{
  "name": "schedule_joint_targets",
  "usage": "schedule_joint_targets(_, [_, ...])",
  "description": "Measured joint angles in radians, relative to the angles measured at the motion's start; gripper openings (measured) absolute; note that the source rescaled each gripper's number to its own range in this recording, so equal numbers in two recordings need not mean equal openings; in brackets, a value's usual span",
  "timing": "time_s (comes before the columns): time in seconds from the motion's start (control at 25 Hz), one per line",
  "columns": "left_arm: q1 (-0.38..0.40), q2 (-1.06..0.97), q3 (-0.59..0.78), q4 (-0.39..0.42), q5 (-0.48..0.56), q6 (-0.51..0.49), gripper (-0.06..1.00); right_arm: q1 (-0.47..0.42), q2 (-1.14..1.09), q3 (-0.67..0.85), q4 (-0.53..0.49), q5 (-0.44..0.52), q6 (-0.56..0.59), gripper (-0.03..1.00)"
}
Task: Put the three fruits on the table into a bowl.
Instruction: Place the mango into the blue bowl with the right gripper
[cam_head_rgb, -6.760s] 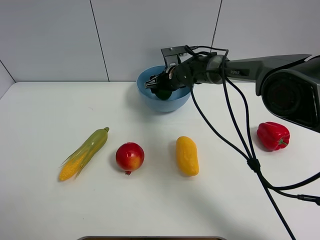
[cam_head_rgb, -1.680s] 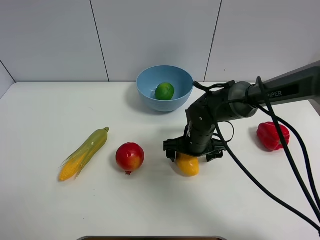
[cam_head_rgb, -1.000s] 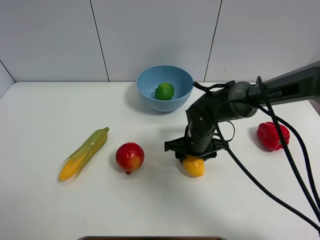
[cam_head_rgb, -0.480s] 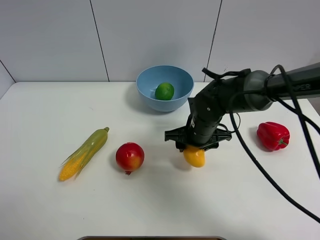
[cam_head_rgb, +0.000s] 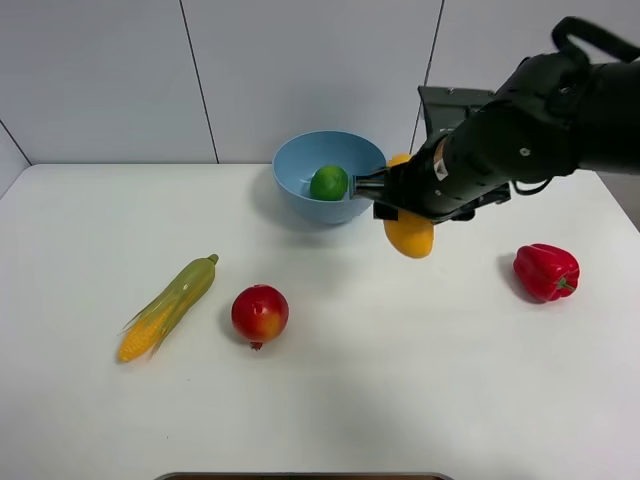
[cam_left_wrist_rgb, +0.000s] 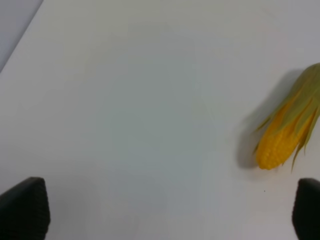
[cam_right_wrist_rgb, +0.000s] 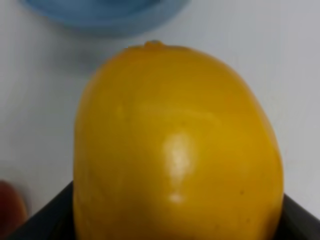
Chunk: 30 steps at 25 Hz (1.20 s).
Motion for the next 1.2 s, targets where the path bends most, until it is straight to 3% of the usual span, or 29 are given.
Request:
schedule_joint_targets(0.16, [0.0, 0.0, 0.0, 0.0, 0.0, 0.0, 1.0, 0.0, -0.06, 0.0, -0.072, -0.067, 0.021, 0.0])
schedule_joint_targets(0.28, [0.0, 0.0, 0.0, 0.0, 0.0, 0.0, 1.0, -0.007, -0.068, 0.0, -0.117, -0.168, 0.027, 0.0])
schedule_joint_targets(0.56, [0.0, 0.0, 0.0, 0.0, 0.0, 0.0, 1.0, -0.099, -0.068, 0.0, -0.174, -0.377, 0.027, 0.0])
schedule_joint_targets(0.72, [0.0, 0.0, 0.0, 0.0, 0.0, 0.0, 1.0, -0.164, -0.059, -0.015, -0.188, -0.421, 0.012, 0.0])
schedule_joint_targets(0.92, [0.0, 0.0, 0.0, 0.0, 0.0, 0.0, 1.0, -0.184, 0.034, -0.125, -0.157, -0.432, -0.123, 0.0])
schedule_joint_targets(1.2, [0.0, 0.0, 0.0, 0.0, 0.0, 0.0, 1.0, -0.184, 0.23, -0.29, 0.046, -0.436, -0.441, 0.0])
